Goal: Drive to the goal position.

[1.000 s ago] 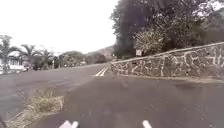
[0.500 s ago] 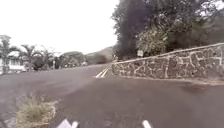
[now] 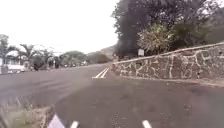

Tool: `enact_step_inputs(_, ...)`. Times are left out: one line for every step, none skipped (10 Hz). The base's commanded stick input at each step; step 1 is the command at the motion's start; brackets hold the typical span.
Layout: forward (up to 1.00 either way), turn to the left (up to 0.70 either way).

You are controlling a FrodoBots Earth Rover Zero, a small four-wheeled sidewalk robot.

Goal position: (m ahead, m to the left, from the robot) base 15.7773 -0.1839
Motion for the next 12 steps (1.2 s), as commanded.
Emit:
enact_step_inputs(0.5,0.5)
enact_step_inputs(0.5,0.48)
enact_step_inputs(0.5,0.41)
enact_step_inputs(0.5,0.1)
enact_step_inputs(0.5,0.0)
enact_step_inputs(0.5,0.0)
enact_step_inputs(0.5,0.0)
enact_step_inputs(0.5,0.0)
enact_step_inputs(0.5,0.0)
enact_step_inputs(0.5,0.0)
enact_step_inputs(0.5,0.0)
enact_step_inputs(0.5,0.0)
